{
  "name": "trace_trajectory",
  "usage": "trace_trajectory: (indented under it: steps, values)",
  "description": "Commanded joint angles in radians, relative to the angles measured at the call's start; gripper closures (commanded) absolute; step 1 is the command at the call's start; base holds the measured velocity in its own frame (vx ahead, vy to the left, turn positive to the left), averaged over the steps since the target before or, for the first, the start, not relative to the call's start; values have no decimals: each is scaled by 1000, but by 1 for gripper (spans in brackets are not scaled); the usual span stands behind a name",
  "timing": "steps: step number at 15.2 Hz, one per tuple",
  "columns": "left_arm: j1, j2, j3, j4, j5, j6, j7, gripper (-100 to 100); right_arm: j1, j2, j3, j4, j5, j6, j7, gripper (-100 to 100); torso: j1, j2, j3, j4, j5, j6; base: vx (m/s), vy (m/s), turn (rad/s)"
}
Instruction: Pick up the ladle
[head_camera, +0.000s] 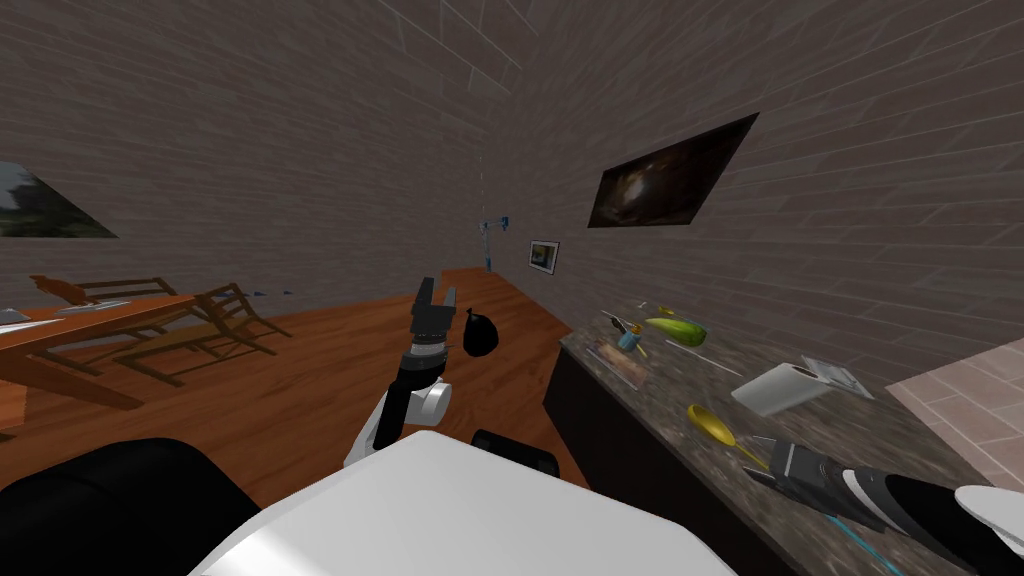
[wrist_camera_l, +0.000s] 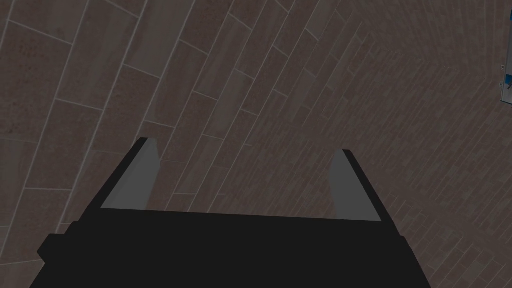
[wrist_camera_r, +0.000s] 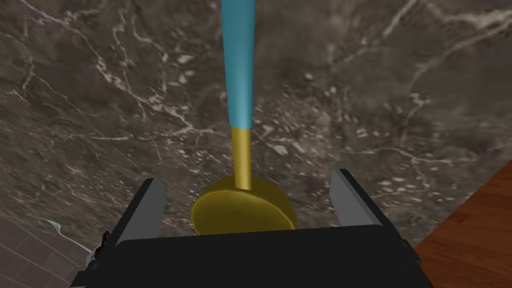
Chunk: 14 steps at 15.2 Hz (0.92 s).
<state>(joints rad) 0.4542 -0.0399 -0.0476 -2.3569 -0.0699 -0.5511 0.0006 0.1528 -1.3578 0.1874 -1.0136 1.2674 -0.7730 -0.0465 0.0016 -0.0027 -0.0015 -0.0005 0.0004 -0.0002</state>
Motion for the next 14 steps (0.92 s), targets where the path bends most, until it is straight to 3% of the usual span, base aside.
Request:
trace_trajectory:
  steps: [1, 2, 3, 10, 12, 13, 14]
  values:
    - [0, 0, 0, 0, 0, 0, 0, 0, 0, 0, 0, 0, 0, 0, 0, -100, 0, 0, 0, 0, 0, 0, 27, 2, 40]
    - [0, 0, 0, 0, 0, 0, 0, 0, 22, -11, 23, -8, -43, 28, 23, -100, 0, 1, 0, 0, 0, 0, 34, -3, 6]
    - [0, 0, 0, 0, 0, 0, 0, 0, 22, -11, 23, -8, -43, 28, 23, -100, -1, 1, 1, 0, 0, 1, 47, -8, 1]
    - [0, 0, 0, 0, 0, 0, 0, 0, 101, -45, 100, -44, -205, 127, 110, -100, -1, -1, 0, 0, 0, 1, 62, -7, 4]
    - [0, 0, 0, 0, 0, 0, 0, 0, 112, -50, 110, -49, -229, 141, 123, -100, -1, 0, 0, 0, 0, 1, 49, -10, 3]
    - [0, 0, 0, 0, 0, 0, 0, 0, 103, -46, 100, -45, -208, 128, 110, -100, -1, 0, 0, 0, 0, 1, 27, -7, 1]
    - [0, 0, 0, 0, 0, 0, 0, 0, 105, -47, 102, -45, -213, 131, 114, 100, -1, 1, 0, 0, 0, 1, 10, -3, 1]
